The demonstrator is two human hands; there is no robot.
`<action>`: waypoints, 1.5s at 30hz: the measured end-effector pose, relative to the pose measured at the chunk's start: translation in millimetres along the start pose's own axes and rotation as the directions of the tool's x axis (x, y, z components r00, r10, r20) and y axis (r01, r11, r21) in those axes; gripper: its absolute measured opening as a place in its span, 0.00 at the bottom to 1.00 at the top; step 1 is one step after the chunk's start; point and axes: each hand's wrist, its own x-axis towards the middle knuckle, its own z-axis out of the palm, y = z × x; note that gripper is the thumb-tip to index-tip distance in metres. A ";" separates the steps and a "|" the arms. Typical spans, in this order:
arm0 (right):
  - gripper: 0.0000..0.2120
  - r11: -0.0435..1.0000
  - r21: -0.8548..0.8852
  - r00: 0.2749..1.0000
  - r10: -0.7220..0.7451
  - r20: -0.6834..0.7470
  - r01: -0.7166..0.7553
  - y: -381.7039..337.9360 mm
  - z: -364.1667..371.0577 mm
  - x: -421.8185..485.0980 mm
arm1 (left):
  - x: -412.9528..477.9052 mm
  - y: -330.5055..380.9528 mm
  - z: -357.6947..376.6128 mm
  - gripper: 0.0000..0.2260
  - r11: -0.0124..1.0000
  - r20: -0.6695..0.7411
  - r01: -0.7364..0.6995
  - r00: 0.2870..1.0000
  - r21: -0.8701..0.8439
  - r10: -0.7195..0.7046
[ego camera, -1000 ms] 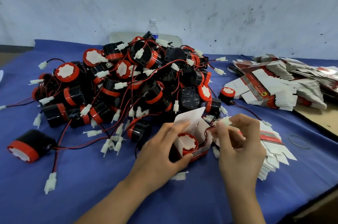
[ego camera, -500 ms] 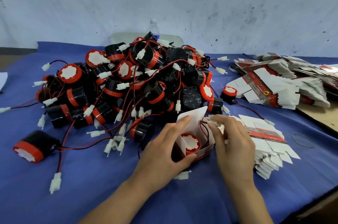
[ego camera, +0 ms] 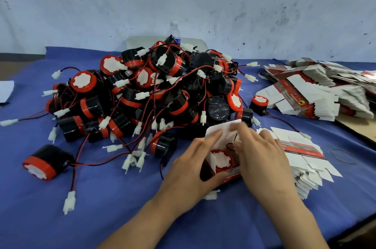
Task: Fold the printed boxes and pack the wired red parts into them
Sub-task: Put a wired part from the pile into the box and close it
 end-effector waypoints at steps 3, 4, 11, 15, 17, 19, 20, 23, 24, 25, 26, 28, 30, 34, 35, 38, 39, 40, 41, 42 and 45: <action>0.17 0.998 -0.019 0.997 0.063 0.048 -0.062 -0.9 0.2 3.0 | 0.0 1.2 -0.5 0.33 1.000 0.006 -0.013 1.000 0.021 0.013; 0.15 0.997 -0.042 0.993 0.075 0.096 -0.071 -0.4 2.0 2.2 | -0.4 1.5 -0.7 0.33 1.000 0.008 -0.013 1.000 0.019 0.013; 0.13 0.987 -0.161 0.973 0.050 0.227 -0.013 4.9 3.2 1.2 | -1.2 1.6 0.6 0.33 1.000 0.025 -0.022 0.999 0.021 0.022; 0.10 0.998 -0.047 0.946 -0.018 0.323 0.035 12.0 7.8 6.2 | -0.8 1.8 1.3 0.33 1.000 0.014 -0.022 1.000 0.009 0.022; 0.11 0.999 0.048 0.949 0.010 0.316 -0.026 14.6 10.8 6.8 | -0.8 0.4 1.4 0.34 1.000 0.006 -0.012 1.000 0.006 0.012; 0.10 0.989 0.117 0.952 0.049 0.304 -0.088 15.7 12.9 5.3 | -0.5 -2.1 1.4 0.35 1.000 -0.012 -0.001 1.000 -0.001 0.001; 0.09 0.988 0.123 0.954 0.052 0.296 -0.092 15.6 13.5 4.2 | -0.1 -3.2 1.7 0.35 1.000 -0.017 0.003 1.000 -0.005 -0.003; 0.04 0.993 0.103 0.969 0.031 0.244 -0.058 14.9 14.9 0.6 | 0.8 -5.0 3.9 0.35 1.000 -0.020 0.022 1.000 -0.018 -0.022; 0.02 0.995 0.084 0.974 0.027 0.226 -0.047 13.8 14.9 -0.6 | 0.9 -5.8 4.7 0.35 0.999 -0.018 0.031 0.999 -0.025 -0.032; 0.02 0.997 0.061 0.976 0.023 0.214 -0.037 12.5 14.8 -2.0 | 0.6 -6.6 5.5 0.36 0.998 -0.017 0.045 0.999 -0.034 -0.045; 0.03 0.999 0.041 0.977 0.022 0.211 -0.031 11.5 14.8 -3.4 | 0.3 -7.8 6.2 0.37 0.997 -0.019 0.063 0.998 -0.047 -0.064; 0.06 0.998 0.042 0.979 0.026 0.204 -0.036 11.0 15.0 -5.6 | -0.6 -10.1 7.6 0.38 0.990 -0.041 0.114 0.992 -0.086 -0.118; 0.06 0.994 0.096 0.983 0.028 0.183 -0.047 12.1 14.1 -7.2 | -1.4 -11.9 8.5 0.37 0.980 -0.068 0.153 0.984 -0.127 -0.163; 0.08 0.961 0.274 0.988 -0.003 0.154 -0.039 18.5 17.7 -9.9 | -0.3 -8.9 7.4 0.29 0.973 -0.082 0.180 0.978 -0.145 -0.193; 0.10 0.943 0.328 0.987 0.009 0.161 -0.063 20.0 18.8 -10.9 | 0.4 -8.4 6.7 0.27 0.974 -0.090 0.176 0.978 -0.144 -0.190; 0.13 0.914 0.404 0.987 -0.022 0.159 -0.045 22.4 19.3 -14.5 | 3.0 -5.9 4.8 0.24 0.987 -0.099 0.120 0.986 -0.109 -0.131; 0.13 0.914 0.404 0.987 -0.040 0.156 -0.027 23.8 19.0 -15.4 | 3.8 -5.5 4.6 0.23 0.990 -0.091 0.103 0.990 -0.098 -0.112; 0.14 0.918 0.396 0.985 -0.049 0.163 -0.020 24.9 18.5 -16.2 | 4.1 -5.5 4.8 0.22 0.992 -0.077 0.092 0.992 -0.083 -0.099; 0.13 0.923 0.384 0.983 -0.048 0.180 -0.025 26.0 18.2 -16.9 | 4.1 -5.8 5.1 0.21 0.994 -0.057 0.089 0.994 -0.061 -0.092; 0.12 0.926 0.376 0.979 -0.042 0.201 -0.037 27.0 18.7 -17.7 | 4.1 -6.4 5.8 0.21 0.995 -0.034 0.090 0.995 -0.032 -0.091; 0.10 0.927 0.370 0.974 -0.028 0.227 -0.060 28.0 23.1 -20.4 | 4.0 -7.4 8.6 0.19 0.992 0.001 0.103 0.995 0.066 -0.103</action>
